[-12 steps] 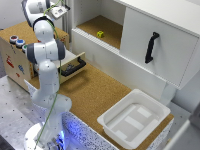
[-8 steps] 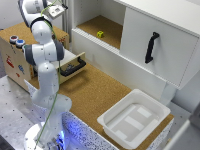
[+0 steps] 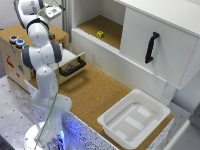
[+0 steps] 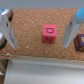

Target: Switch off the green light

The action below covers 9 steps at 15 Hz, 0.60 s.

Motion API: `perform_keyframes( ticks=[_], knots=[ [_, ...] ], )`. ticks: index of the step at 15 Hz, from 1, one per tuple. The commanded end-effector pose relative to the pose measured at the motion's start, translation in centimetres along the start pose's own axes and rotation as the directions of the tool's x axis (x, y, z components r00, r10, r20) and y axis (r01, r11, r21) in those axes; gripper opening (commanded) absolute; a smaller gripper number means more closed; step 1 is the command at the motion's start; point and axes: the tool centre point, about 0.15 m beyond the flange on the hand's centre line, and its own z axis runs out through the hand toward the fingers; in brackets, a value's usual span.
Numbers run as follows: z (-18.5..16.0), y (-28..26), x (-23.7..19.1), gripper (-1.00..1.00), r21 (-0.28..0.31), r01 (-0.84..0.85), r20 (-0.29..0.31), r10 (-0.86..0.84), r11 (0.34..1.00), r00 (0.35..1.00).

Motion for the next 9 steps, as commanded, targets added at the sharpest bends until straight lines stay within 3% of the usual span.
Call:
perform_keyframes(
  ticks=[1,5,9],
  knots=[
    [2.0,-6.1,-0.8,1.0,-0.055,-0.03,-0.138,0.022,0.998,0.99],
    [0.5,-8.5,1.8,1.0,-0.057,-0.111,-0.098,0.106,0.992,0.99],
    [0.2,-9.8,3.5,1.0,-0.014,-0.178,-0.057,0.177,0.984,0.983]
  ],
)
